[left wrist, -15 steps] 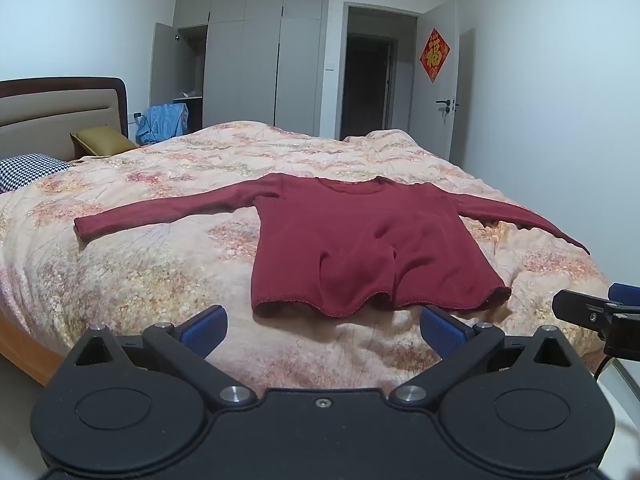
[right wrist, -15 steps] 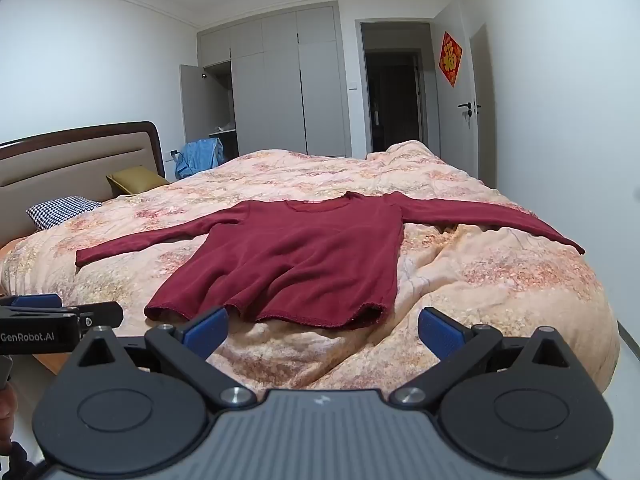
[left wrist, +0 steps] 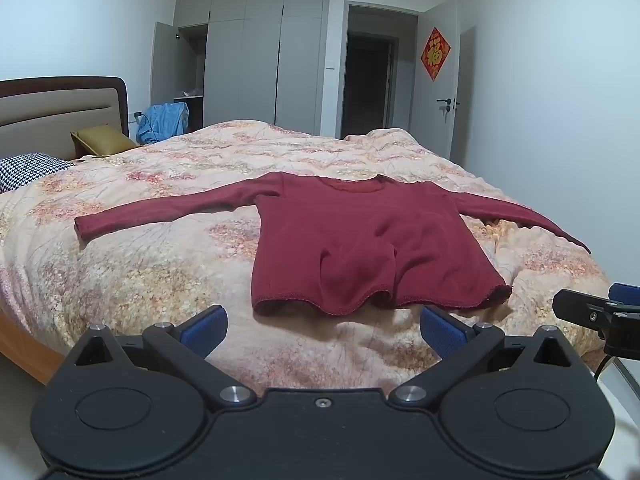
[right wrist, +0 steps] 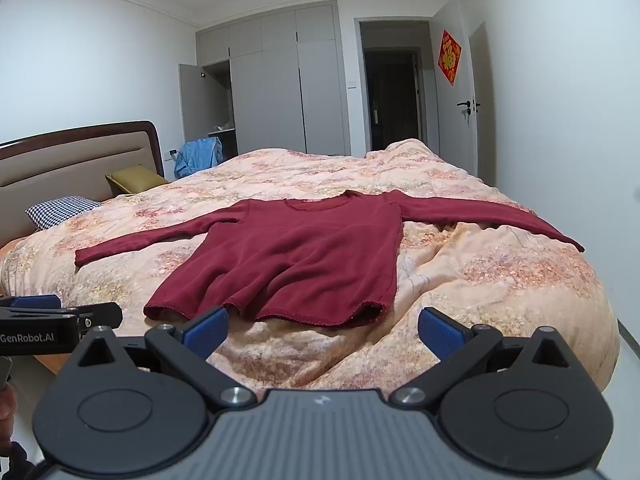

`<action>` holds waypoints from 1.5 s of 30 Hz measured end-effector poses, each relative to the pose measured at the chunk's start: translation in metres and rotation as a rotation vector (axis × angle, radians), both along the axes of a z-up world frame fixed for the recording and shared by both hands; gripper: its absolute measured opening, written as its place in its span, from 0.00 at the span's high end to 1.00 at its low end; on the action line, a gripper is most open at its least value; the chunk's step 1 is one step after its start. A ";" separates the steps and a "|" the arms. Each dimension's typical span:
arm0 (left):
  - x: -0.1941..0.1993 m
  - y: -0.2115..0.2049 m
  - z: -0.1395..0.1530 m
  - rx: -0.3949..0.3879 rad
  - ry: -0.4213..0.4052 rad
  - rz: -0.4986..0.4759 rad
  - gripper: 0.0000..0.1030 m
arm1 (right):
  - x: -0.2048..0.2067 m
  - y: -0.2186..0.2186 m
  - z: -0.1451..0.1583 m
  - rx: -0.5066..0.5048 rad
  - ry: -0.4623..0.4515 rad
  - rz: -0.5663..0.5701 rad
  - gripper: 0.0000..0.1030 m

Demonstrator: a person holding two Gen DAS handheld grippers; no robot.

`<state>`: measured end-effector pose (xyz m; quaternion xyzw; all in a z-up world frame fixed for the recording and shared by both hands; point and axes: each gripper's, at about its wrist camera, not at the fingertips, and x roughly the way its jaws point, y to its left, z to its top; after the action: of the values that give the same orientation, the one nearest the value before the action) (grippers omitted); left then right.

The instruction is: Fold small clothes

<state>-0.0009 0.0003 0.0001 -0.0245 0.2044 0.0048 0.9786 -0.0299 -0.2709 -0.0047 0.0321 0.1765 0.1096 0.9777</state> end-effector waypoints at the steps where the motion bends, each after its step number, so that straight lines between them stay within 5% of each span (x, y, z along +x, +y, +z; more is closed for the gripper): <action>1: 0.001 0.000 0.000 0.000 0.002 0.001 0.01 | 0.000 0.000 0.000 0.000 0.000 0.000 0.00; 45: 0.001 0.000 0.000 0.004 0.003 0.002 0.01 | 0.002 -0.001 -0.003 0.004 0.005 0.001 0.00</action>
<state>0.0000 -0.0002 0.0000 -0.0227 0.2061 0.0063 0.9783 -0.0279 -0.2717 -0.0078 0.0341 0.1785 0.1104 0.9771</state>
